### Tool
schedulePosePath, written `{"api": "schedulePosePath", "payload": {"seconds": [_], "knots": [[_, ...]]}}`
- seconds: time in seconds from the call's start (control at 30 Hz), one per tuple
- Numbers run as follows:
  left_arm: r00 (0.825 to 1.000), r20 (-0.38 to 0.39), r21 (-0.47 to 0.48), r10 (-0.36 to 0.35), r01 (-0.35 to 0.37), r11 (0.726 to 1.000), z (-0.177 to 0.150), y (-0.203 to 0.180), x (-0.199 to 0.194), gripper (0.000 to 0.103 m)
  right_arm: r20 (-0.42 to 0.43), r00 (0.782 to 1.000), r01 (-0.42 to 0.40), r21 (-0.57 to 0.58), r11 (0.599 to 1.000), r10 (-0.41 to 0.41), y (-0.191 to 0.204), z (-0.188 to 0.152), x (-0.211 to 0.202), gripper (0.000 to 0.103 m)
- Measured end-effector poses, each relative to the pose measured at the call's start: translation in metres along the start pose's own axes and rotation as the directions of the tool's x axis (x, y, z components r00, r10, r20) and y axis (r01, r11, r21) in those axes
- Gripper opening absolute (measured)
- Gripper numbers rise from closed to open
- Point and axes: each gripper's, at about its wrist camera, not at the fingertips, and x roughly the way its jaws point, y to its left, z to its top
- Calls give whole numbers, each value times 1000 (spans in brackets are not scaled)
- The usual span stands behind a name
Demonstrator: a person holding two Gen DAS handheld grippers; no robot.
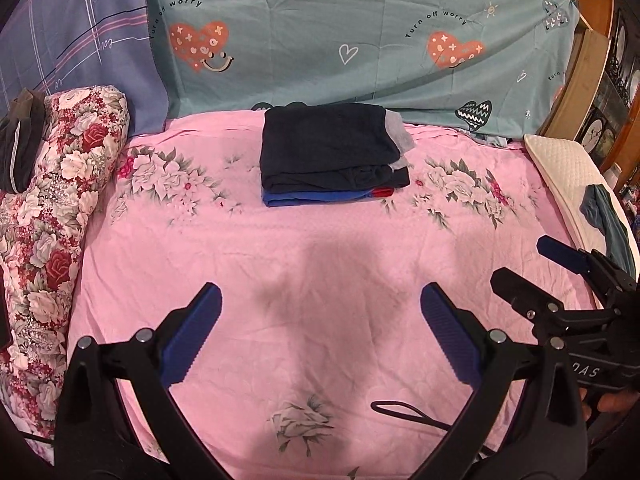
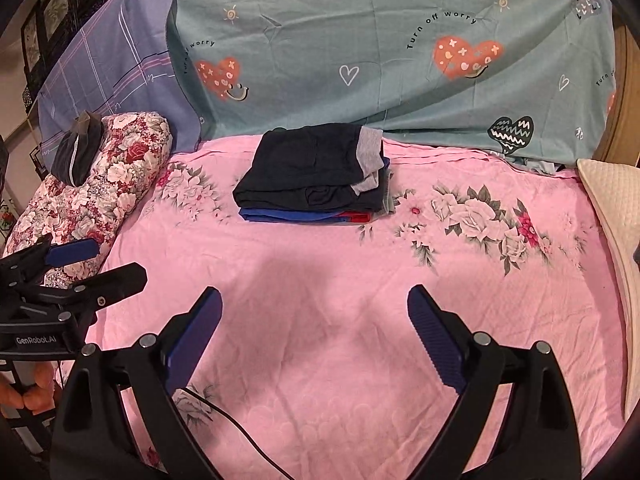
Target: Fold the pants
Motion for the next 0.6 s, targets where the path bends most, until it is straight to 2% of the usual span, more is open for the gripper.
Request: {"api": "schedulePosePath", "payload": {"seconds": [0.2, 0.6], "knots": [[999, 24, -23, 28, -27, 999, -3, 2, -7, 101, -2, 1000, -1, -4, 1000, 1, 1, -3, -2, 94], [999, 30, -17, 22, -21, 1000, -7, 1, -14, 101, -5, 1000, -7, -9, 1000, 7, 4, -7, -6, 94]]}}
